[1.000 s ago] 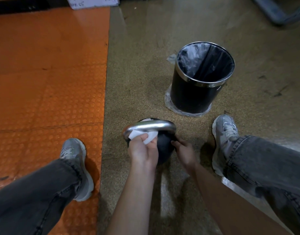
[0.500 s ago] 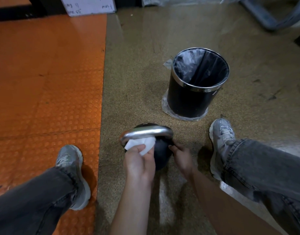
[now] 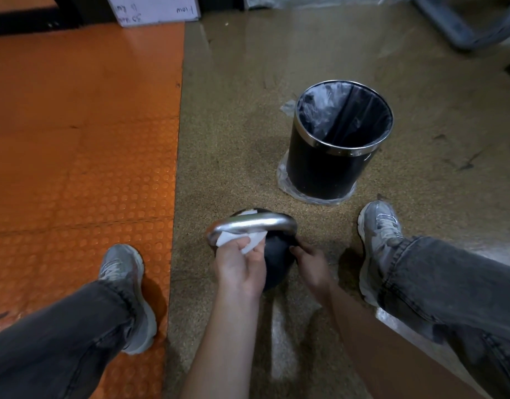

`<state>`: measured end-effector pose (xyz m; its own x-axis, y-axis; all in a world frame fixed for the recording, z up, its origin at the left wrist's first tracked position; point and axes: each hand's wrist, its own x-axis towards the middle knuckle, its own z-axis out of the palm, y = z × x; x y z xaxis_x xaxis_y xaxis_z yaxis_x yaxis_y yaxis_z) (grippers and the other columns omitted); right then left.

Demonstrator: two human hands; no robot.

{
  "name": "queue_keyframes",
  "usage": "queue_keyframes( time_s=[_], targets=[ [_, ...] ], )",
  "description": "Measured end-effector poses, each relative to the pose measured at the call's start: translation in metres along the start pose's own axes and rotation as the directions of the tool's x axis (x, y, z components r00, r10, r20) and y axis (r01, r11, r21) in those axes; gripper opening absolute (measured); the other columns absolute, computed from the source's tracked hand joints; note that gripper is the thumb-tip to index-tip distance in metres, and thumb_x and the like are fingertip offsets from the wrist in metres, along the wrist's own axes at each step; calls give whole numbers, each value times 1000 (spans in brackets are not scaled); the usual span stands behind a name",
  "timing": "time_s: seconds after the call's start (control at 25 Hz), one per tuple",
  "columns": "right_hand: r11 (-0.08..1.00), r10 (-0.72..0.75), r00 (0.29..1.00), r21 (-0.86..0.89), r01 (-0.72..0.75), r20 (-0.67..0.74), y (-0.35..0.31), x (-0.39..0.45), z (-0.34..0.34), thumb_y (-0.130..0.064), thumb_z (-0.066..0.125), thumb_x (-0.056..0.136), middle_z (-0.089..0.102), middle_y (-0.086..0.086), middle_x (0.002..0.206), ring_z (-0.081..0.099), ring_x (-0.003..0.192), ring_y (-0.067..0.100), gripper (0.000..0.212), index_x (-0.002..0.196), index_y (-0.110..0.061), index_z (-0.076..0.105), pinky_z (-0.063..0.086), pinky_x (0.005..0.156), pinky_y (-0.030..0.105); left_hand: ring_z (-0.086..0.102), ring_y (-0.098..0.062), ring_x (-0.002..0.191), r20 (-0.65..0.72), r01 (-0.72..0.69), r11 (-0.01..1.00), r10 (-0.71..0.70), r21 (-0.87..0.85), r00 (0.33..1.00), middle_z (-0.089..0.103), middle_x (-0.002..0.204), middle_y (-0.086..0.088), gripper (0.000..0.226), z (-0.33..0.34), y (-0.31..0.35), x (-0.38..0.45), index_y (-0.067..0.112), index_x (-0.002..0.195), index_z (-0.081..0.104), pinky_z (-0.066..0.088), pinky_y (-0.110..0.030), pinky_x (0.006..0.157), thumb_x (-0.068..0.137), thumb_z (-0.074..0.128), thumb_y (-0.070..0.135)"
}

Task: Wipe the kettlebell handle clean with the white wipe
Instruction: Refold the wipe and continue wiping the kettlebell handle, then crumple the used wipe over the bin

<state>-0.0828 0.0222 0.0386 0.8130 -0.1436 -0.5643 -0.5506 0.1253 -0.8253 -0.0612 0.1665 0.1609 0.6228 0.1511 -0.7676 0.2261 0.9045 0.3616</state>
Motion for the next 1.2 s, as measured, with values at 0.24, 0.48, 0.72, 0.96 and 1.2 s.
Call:
queue_keyframes(
  time_s=[0.24, 0.48, 0.72, 0.96, 1.2],
  targets=[
    [999, 36, 999, -39, -36, -10, -7, -2, 1, -11, 53, 104, 72, -8, 114, 64, 103, 1, 33, 133, -23, 66, 49, 82, 16, 66, -43, 107, 153, -1, 987, -23, 159, 988, 64, 121, -28, 48, -21, 15, -22, -6, 126, 54, 54, -48, 94, 82, 39, -14],
    [979, 96, 995, -179, -95, -5, -36, -4, -7, -12, 60, 100, 76, 2, 104, 69, 96, 17, 20, 114, -15, 74, 52, 82, 31, 61, -42, 117, 311, 39, 929, -163, 369, 936, 63, 124, -29, 52, -14, 46, -33, -7, 127, 51, 48, -48, 103, 78, 36, -11],
    [963, 84, 994, -251, -98, -63, -77, -24, -23, -24, 56, 101, 71, 8, 82, 62, 72, 25, 17, 106, -17, 71, 48, 65, 39, 56, -44, 122, 395, 16, 916, -188, 401, 899, 58, 130, -31, 55, -1, 68, -41, -5, 135, 47, 37, -52, 112, 81, 52, 5],
    [985, -159, 987, -64, 160, 21, -184, -81, -18, -21, 61, 101, 72, 15, 97, 68, 75, 25, 22, 107, -2, 72, 56, 57, 33, 62, -39, 114, 458, -117, 810, -200, 575, 866, 63, 125, -28, 53, 44, 83, -71, -3, 132, 54, 49, -50, 101, 95, 60, 35],
    [922, -373, 875, 15, 387, 309, -275, -145, 12, -21, 71, 97, 73, 7, 89, 69, 70, 17, 30, 118, 0, 68, 55, 52, 30, 72, -28, 90, 617, -428, 598, -145, 678, 774, 73, 109, -20, 43, 103, 97, -131, 4, 116, 66, 59, -35, 69, 97, 55, 40]
  ],
)
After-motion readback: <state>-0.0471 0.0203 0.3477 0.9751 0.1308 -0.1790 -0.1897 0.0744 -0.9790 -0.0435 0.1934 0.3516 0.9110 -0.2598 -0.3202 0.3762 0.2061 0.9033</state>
